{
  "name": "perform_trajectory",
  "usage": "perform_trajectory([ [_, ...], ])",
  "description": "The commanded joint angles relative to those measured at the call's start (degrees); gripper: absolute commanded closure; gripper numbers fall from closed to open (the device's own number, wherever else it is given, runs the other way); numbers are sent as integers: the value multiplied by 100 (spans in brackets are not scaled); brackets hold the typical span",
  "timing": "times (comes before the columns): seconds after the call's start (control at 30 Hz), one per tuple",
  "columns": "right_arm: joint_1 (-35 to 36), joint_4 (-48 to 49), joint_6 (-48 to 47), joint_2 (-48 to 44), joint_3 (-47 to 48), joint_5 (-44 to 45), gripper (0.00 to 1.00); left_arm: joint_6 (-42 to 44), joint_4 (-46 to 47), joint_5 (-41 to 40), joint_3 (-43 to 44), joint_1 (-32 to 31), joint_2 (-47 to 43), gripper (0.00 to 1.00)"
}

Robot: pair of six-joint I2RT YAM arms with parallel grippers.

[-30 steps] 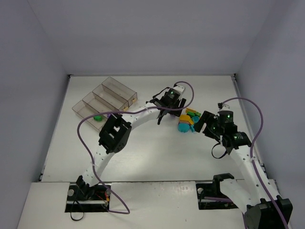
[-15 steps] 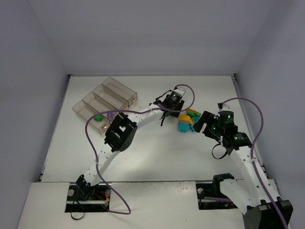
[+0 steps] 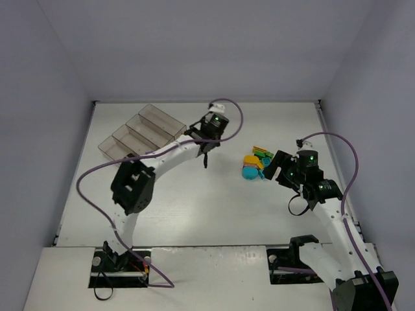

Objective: Sort the legos into containers by color

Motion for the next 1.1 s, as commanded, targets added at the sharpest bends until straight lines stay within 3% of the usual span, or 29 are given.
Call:
perform_trajectory([
  [0.0,-21,128,-94,32,174,-16,26,-1051,-463,-1116,-226,726,-1417,89],
  [0.2,-21,136,-138,93,191,28,25,-1941,-1150,-1161,-1149,2130,-2323,86],
  [0.43,-21,163,-164,190,227,20,25,-2188,-1361,-793,-1124,3283,-2096,77],
  [0.6,-21,163,-111,129,183,28,25,-2355,-1555,-625,-816,3610,-1586,72],
  [0.67,-21,163,-68,102,156,20,25,-2390,-1668,-625,-658,3663,-1384,56],
  [0.8,-21,154,-32,15,112,20,25,-2531,-1731,-502,-491,3742,-1129,48],
  [1.07,-30,154,-6,-12,104,81,25,-2479,-1600,-221,-437,3742,-1215,47],
])
